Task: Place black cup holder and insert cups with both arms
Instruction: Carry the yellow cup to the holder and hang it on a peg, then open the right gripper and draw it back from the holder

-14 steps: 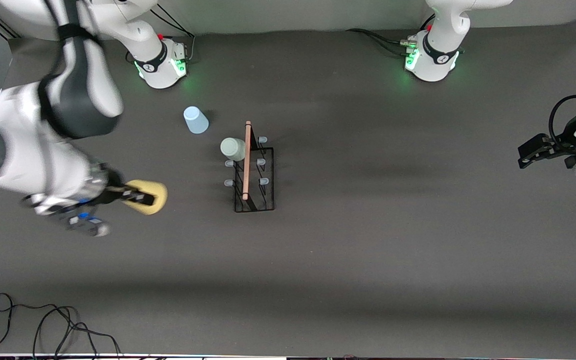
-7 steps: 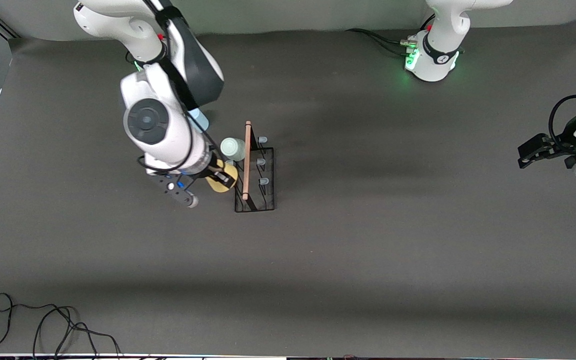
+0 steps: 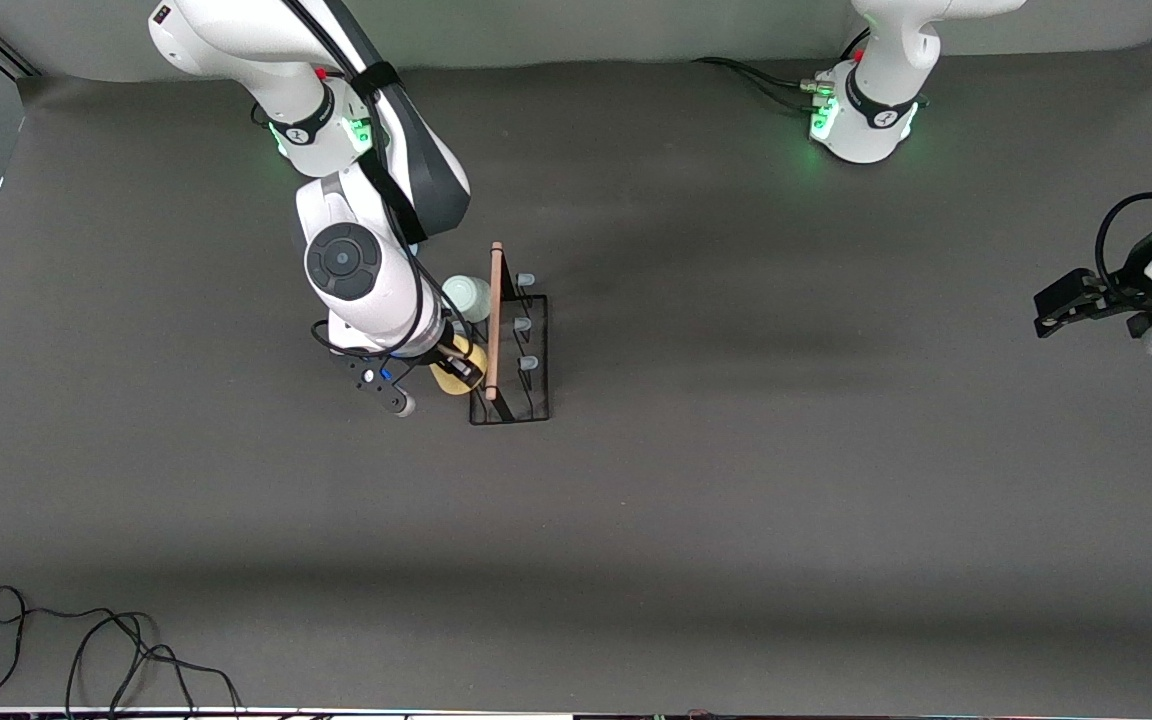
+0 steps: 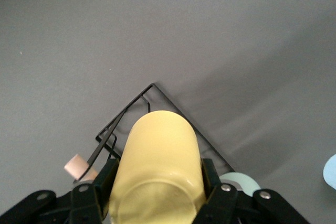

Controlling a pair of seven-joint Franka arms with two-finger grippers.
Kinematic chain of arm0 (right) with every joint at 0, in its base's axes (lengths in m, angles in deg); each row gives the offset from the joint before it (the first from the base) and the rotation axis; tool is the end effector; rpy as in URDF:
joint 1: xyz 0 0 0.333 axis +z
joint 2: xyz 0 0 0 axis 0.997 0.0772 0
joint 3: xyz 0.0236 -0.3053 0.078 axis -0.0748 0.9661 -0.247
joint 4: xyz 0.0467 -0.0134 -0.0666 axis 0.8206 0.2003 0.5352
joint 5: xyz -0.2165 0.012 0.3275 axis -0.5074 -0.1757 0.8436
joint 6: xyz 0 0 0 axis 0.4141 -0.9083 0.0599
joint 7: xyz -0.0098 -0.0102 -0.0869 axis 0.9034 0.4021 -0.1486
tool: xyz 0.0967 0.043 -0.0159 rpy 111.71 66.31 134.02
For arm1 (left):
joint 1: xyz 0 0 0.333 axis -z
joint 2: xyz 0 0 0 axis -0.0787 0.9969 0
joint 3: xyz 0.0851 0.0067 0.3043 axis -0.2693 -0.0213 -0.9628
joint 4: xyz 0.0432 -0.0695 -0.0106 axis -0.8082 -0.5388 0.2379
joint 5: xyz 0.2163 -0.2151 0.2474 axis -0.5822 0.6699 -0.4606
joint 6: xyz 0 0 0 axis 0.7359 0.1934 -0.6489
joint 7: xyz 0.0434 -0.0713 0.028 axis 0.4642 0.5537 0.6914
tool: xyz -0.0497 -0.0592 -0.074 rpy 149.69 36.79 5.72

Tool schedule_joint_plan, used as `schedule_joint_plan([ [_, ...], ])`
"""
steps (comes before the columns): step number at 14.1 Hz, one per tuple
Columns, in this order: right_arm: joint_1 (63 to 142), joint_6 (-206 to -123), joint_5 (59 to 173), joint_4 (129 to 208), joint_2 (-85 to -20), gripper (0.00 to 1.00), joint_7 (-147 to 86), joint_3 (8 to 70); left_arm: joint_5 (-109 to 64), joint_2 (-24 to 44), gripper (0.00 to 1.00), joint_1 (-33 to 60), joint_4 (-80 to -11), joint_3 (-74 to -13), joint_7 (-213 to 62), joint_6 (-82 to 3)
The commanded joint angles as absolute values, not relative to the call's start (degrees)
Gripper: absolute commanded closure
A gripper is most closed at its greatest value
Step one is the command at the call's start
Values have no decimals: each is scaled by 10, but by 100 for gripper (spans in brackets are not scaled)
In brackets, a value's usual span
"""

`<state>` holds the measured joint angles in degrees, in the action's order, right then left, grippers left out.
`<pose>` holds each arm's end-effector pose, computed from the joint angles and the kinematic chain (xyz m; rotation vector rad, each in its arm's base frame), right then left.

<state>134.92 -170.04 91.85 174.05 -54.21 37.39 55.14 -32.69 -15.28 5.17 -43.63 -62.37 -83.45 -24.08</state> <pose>0.5475 0.3183 0.3426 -2.9372 1.0981 0.1102 0.5706 0.0017 0.5740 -3.1175 0.0440 -0.0909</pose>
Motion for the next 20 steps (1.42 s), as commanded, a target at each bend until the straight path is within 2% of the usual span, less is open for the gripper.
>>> schedule_joint_plan([
  [1, 1360, -1759, 911, 1790, -552, 75, 392, 556, -329, -156, 0, 51, -437, -624, -844, -235],
  [2, 1361, -1768, 911, 1794, -550, 74, 393, 556, -329, -156, 0, 51, -437, -624, -844, -235],
  [3, 1361, -1769, 913, 1794, -547, 47, 393, 556, -329, -156, 0, 51, -437, -624, -844, -234],
  [4, 1359, -1769, 914, 1792, -543, 0, 394, 556, -329, -156, 0, 51, -436, -624, -844, -234],
  [6, 1354, -1759, 915, 1770, -547, 0, 390, 559, -329, -156, 0, 51, -436, -624, -844, -234],
  [13, 1351, -1440, 910, 1532, -563, 0, 343, 614, -329, -156, 0, 52, -435, -624, -844, -234],
  [16, 1356, -1402, 893, 1520, -614, 0, 235, 646, -329, -156, 0, 53, -434, -624, -844, -237],
  [20, 1353, -1377, 833, 1541, -674, 0, 109, 652, -313, -156, 0, 52, -428, -624, -844, -245],
])
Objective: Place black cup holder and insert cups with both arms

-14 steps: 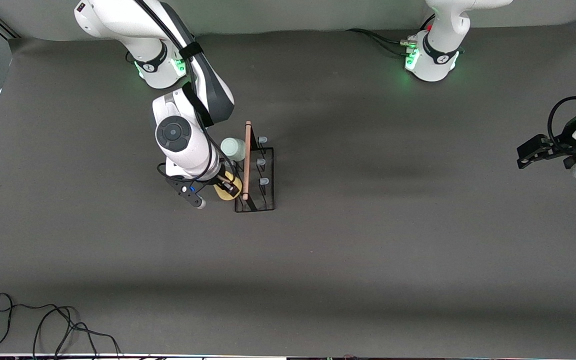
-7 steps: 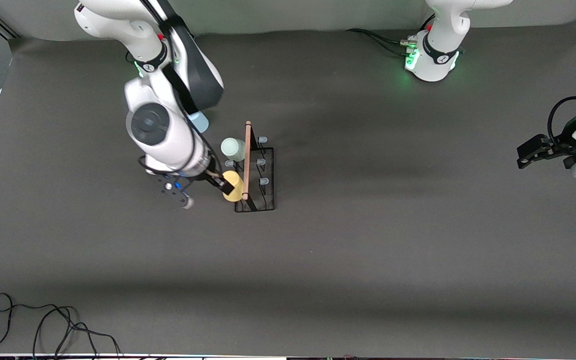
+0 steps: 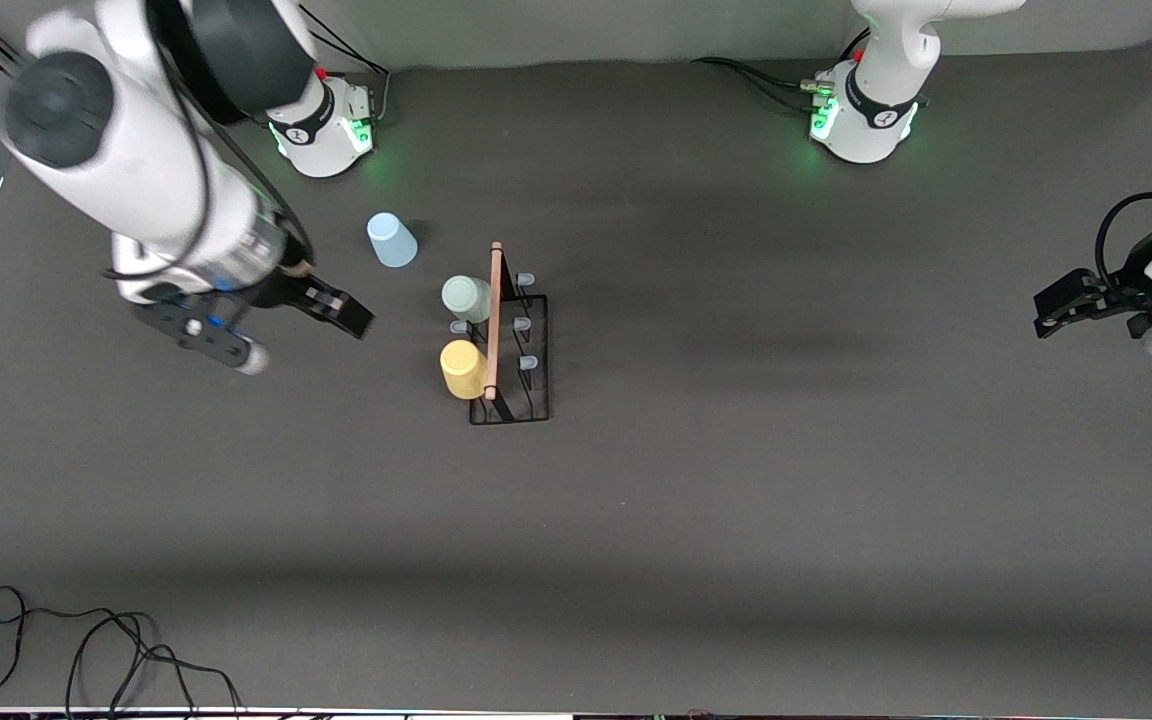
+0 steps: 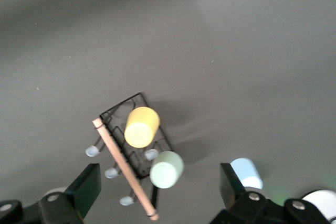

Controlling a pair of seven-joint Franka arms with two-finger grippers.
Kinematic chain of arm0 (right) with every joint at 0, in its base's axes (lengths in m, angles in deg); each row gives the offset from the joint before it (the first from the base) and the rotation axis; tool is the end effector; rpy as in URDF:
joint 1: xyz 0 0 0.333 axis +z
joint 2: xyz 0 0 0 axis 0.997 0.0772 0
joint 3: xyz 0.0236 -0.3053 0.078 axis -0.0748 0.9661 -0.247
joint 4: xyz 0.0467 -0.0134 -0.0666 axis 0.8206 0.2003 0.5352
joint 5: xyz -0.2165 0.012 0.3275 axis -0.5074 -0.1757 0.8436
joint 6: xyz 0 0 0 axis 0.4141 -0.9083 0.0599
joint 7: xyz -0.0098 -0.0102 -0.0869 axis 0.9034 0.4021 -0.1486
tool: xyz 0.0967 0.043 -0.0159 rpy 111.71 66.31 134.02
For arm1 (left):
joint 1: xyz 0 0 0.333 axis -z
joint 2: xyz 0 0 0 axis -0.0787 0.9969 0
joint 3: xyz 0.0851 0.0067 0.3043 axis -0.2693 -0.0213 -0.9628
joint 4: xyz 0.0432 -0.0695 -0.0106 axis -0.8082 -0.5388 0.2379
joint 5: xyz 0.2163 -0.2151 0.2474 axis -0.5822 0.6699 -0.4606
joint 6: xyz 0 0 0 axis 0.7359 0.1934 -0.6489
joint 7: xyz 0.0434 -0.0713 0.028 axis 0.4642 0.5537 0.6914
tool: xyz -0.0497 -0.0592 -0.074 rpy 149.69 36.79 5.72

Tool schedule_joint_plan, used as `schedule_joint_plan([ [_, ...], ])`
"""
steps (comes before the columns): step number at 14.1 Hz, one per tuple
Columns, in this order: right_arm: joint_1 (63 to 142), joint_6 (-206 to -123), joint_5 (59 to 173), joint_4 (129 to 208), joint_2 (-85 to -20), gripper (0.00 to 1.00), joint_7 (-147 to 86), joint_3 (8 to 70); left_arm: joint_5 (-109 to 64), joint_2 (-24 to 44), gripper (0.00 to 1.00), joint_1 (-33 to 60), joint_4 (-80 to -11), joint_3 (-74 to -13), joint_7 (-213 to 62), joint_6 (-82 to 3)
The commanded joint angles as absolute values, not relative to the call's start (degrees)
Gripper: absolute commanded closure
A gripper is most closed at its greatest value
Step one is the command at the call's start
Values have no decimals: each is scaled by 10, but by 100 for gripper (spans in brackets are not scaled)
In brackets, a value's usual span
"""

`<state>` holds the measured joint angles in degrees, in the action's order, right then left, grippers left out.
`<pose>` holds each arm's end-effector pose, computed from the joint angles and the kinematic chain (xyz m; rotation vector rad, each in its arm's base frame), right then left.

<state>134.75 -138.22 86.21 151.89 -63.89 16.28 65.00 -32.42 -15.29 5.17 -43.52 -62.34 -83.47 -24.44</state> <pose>0.5627 0.2285 0.5861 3.0640 -0.6485 -0.0798 0.5714 0.0010 0.5756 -3.1217 0.0442 -0.1042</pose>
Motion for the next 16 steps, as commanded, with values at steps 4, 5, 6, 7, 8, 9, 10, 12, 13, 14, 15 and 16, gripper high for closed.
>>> schedule_joint_plan([
  [4, 1253, -1377, 812, 1582, -738, 0, -50, 620, -311, -156, 0, 58, -422, -624, -834, -214],
  [5, 1205, -1377, 812, 1588, -746, 0, -88, 596, -311, -157, 0, 59, -421, -624, -831, -212],
  [6, 1155, -1376, 812, 1589, -749, 0, -123, 568, -311, -157, 0, 61, -420, -623, -830, -211],
  [7, 1102, -1376, 812, 1590, -753, 0, -157, 537, -312, -157, 0, 64, -419, -623, -832, -209],
  [8, 1047, -1376, 812, 1591, -755, 0, -194, 506, -312, -157, 0, 64, -419, -624, -833, -203],
  [9, 993, -1376, 812, 1590, -755, 0, -226, 472, -312, -158, 0, 63, -419, -624, -837, -201],
  [10, 941, -1376, 812, 1589, -755, 0, -240, 437, -313, -158, 0, 63, -419, -624, -837, -201],
  [12, 862, -1376, 812, 1589, -757, 0, -243, 376, -312, -158, 0, 63, -420, -624, -840, -201],
  [13, 852, -1376, 812, 1589, -757, 0, -243, 370, -313, -158, 0, 63, -420, -624, -841, -201],
  [14, 852, -1376, 812, 1588, -757, 0, -243, 371, -312, -158, 0, 62, -420, -624, -843, -200],
  [15, 851, -1376, 812, 1588, -756, 0, -252, 372, -312, -158, 0, 61, -420, -624, -844, -201],
  [16, 851, -1377, 812, 1587, -754, 0, -272, 372, -311, -159, 0, 59, -419, -624, -844, -201],
])
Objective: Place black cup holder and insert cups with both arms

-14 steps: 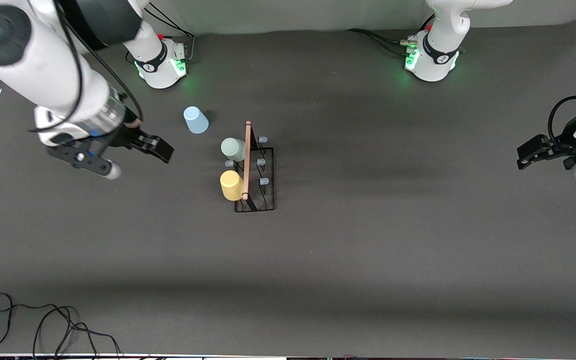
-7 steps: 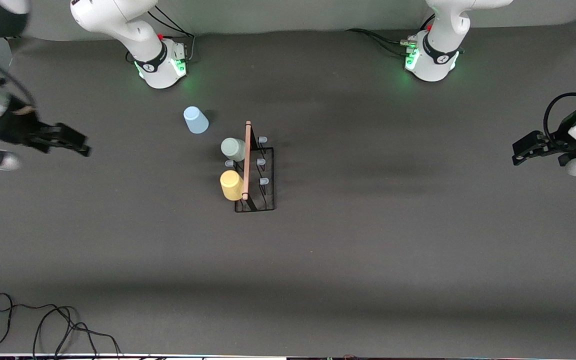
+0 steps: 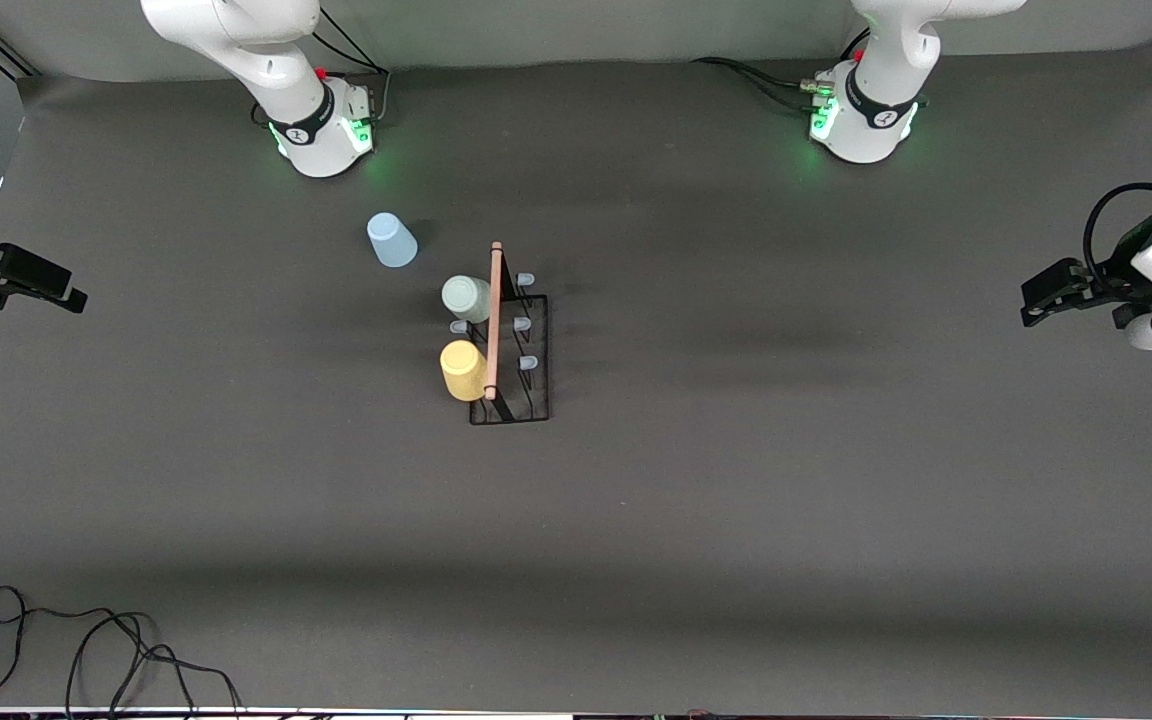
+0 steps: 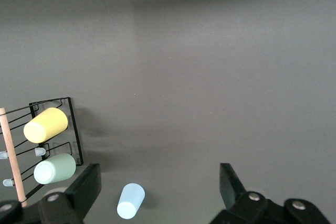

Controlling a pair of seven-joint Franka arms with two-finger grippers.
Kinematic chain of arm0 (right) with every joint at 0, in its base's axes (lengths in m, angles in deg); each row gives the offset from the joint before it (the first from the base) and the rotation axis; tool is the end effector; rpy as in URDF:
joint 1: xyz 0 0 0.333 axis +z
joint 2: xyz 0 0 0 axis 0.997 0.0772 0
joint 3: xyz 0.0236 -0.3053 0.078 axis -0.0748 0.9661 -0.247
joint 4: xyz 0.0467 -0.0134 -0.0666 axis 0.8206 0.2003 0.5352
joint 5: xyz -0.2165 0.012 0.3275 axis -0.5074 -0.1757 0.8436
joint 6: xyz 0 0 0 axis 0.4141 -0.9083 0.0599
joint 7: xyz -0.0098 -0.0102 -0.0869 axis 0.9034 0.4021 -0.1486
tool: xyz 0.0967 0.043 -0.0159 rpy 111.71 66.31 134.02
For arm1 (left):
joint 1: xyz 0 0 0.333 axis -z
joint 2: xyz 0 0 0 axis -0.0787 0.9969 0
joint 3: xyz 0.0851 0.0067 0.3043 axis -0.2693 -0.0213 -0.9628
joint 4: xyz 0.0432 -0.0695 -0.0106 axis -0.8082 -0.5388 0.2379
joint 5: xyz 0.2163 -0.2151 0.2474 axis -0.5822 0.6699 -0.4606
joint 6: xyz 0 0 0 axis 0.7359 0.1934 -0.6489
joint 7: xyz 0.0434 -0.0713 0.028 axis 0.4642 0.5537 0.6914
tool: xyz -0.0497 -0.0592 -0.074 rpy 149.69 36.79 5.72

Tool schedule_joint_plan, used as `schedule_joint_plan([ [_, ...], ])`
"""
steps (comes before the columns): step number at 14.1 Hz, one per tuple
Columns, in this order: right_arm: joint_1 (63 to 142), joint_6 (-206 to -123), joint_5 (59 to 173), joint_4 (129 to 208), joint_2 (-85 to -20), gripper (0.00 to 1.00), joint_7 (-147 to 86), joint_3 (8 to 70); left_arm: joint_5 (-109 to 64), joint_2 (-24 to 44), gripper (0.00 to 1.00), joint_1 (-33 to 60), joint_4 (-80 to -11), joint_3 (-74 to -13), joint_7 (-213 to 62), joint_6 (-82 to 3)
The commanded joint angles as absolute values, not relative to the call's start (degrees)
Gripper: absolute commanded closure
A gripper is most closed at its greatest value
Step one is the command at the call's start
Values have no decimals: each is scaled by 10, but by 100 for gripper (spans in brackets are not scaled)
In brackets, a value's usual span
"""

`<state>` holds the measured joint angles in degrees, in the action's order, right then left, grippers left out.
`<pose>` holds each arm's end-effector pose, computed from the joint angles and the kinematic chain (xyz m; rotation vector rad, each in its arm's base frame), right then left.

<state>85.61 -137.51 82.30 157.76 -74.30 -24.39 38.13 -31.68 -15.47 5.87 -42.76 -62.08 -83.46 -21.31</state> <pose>0.5583 -0.0378 0.6279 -3.0825 0.1550 0.0152 0.5658 -0.0095 0.5788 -3.1361 0.0667 -0.0450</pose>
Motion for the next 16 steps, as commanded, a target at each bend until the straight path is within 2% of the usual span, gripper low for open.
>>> schedule_joint_plan([
  [1, 851, -1379, 811, 1587, -754, 0, -278, 373, -311, -159, 0, 59, -419, -624, -844, -201],
  [16, 852, -1377, 795, 1586, -746, 0, -305, 372, -317, -158, 0, 57, -421, -624, -843, -200],
])
